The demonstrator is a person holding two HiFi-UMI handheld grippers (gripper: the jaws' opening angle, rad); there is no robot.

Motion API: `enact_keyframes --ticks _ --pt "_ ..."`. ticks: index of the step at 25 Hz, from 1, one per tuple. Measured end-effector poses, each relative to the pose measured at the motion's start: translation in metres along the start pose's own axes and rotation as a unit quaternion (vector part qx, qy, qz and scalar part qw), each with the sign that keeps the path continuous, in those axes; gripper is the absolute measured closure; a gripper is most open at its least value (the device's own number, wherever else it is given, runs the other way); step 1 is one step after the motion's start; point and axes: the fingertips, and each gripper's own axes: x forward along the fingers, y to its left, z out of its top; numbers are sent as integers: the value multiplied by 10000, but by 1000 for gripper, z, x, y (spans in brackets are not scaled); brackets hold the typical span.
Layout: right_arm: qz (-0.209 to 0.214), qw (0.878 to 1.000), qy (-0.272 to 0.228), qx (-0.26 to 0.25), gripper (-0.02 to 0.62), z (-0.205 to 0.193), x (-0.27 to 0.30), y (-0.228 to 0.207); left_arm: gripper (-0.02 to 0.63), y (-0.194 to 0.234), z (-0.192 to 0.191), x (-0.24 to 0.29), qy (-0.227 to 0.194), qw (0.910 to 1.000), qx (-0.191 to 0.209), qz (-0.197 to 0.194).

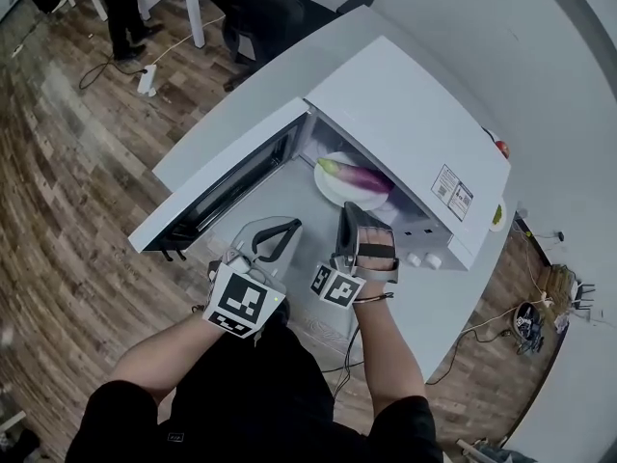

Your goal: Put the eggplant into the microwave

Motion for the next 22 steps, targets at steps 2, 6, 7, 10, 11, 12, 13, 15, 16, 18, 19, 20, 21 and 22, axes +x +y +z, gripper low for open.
enact_keyframes --ticks 2,6,7,10,11,12,13,15,16,18,19,20,21,22 --pt "14 10000 92 23 572 -5 12 4 598 4 -3 3 3 10000 47 8" --pt "33 9995 289 103 572 -17 30 8 598 12 -12 9 40 9999 116 44" --pt "38 9994 312 106 572 -19 33 9 598 15 -13 11 38 9999 109 51" --pt "59 9993 351 102 572 -20 39 14 598 21 -18 16 23 9999 89 58" --pt "64 9992 369 115 572 -21 40 16 598 22 -20 18 18 10000 75 57" --pt "71 9991 392 135 572 -22 42 17 598 22 -21 21 14 10000 53 55" --pt "82 9990 417 159 572 -23 43 18 598 23 -23 24 11 10000 27 50" --pt "115 9986 469 192 572 -26 46 20 598 22 -24 28 10 10000 -12 26" --pt "140 9985 500 194 572 -27 48 21 598 22 -24 29 14 10000 -21 11" --pt "244 9979 567 194 572 -29 52 22 598 22 -23 30 34 10000 -18 -16" --pt "330 9974 596 215 572 -30 55 23 598 22 -22 31 48 10000 -14 -27" --pt "441 9968 621 263 571 -31 57 25 598 22 -21 31 64 10000 -10 -39" --pt "571 9957 641 342 571 -31 59 26 598 22 -21 31 83 10000 -8 -54" --pt "699 9944 655 445 569 -31 61 27 598 21 -20 32 107 9999 -10 -72"
